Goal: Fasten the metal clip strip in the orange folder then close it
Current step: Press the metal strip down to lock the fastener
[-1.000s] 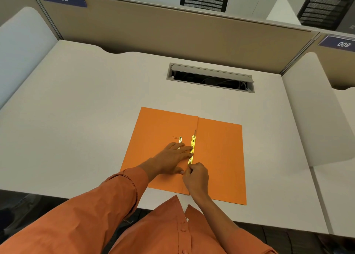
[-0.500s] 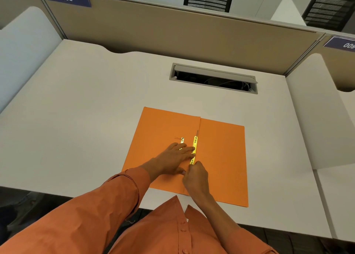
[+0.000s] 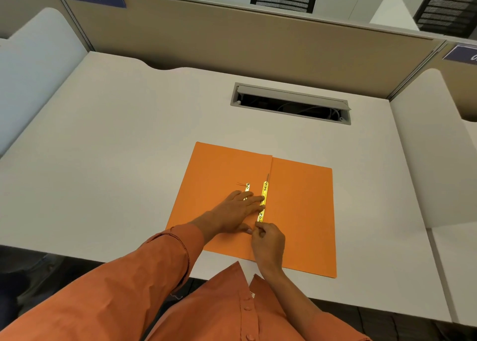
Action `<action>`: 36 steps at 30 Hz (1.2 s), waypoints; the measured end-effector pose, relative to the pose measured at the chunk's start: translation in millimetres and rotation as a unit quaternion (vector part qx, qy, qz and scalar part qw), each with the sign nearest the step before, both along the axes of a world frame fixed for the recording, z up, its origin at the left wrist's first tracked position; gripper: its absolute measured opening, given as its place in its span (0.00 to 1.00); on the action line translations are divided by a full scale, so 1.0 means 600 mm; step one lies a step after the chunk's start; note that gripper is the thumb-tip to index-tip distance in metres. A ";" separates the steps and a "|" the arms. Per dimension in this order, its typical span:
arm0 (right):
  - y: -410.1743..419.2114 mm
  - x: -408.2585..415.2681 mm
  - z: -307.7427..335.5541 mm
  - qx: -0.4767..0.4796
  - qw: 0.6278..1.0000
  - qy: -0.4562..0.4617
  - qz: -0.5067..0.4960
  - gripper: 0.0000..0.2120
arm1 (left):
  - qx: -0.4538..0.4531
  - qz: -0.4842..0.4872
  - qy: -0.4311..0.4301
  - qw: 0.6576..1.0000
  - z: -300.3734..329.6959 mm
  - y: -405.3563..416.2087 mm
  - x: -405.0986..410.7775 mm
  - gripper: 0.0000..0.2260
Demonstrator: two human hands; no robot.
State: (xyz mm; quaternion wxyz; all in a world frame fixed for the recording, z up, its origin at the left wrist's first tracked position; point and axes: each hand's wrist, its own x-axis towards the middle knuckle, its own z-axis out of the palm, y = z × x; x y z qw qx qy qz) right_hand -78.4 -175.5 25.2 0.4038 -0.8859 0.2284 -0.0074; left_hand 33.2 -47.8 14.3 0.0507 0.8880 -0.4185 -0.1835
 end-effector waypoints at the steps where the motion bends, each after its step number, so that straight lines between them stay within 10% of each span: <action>1: 0.000 -0.003 0.001 0.014 1.000 -0.008 -0.014 0.09 | 0.001 0.001 0.001 1.000 0.000 0.000 0.000 0.37; 36: -0.035 -0.015 -0.011 -0.067 0.994 0.014 0.080 0.10 | 0.024 0.015 0.008 1.000 0.001 -0.006 -0.010 0.38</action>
